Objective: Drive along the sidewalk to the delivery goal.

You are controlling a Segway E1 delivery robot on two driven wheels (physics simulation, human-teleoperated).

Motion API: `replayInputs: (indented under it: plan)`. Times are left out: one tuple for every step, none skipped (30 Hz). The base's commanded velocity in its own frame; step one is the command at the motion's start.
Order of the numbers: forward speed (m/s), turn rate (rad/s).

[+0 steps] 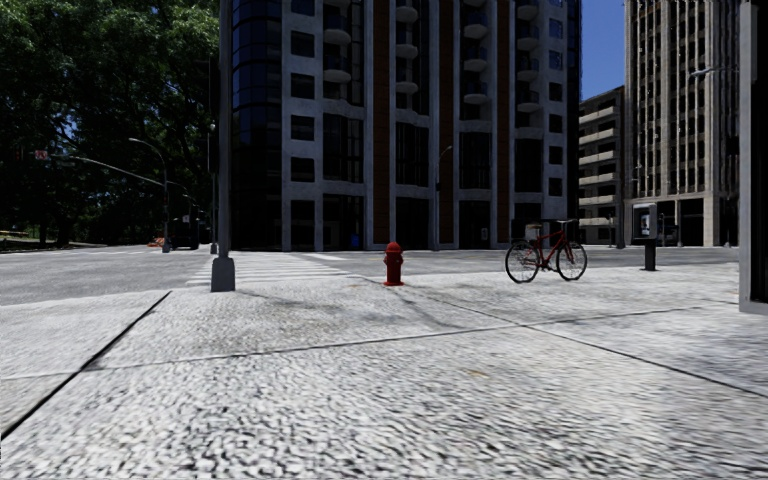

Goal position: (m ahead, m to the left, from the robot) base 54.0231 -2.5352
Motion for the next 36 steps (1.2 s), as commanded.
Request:
replayInputs:
  plan:
    - [1.99,0.00]
    - [1.99,0.00]
    - [1.99,0.00]
    - [1.99,0.00]
    - [1.99,0.00]
    - [2.00,0.00]
    - [2.00,0.00]
    - [2.00,0.00]
    - [2.00,0.00]
    - [2.00,0.00]
    - [2.00,0.05]
    - [2.00,0.11]
    - [2.00,0.17]
    - [2.00,0.20]
    - [2.00,0.20]
    - [2.00,0.22]
    - [2.00,0.23]
    - [2.00,0.23]
    - [2.00,0.23]
    - [2.00,0.24]
    - [2.00,0.24]
    - [2.00,0.24]
    - [2.00,0.24]
    - [2.00,0.24]
    - [2.00,0.24]
    - [2.00,0.24]
    - [2.00,0.24]
    - [2.00,0.24]
    - [2.00,0.24]
    - [2.00,0.25]
    - [2.00,0.26]
    - [2.00,0.28]
    - [2.00,0.28]
    - [2.00,0.32]
    - [2.00,0.36]
    - [2.00,0.37]
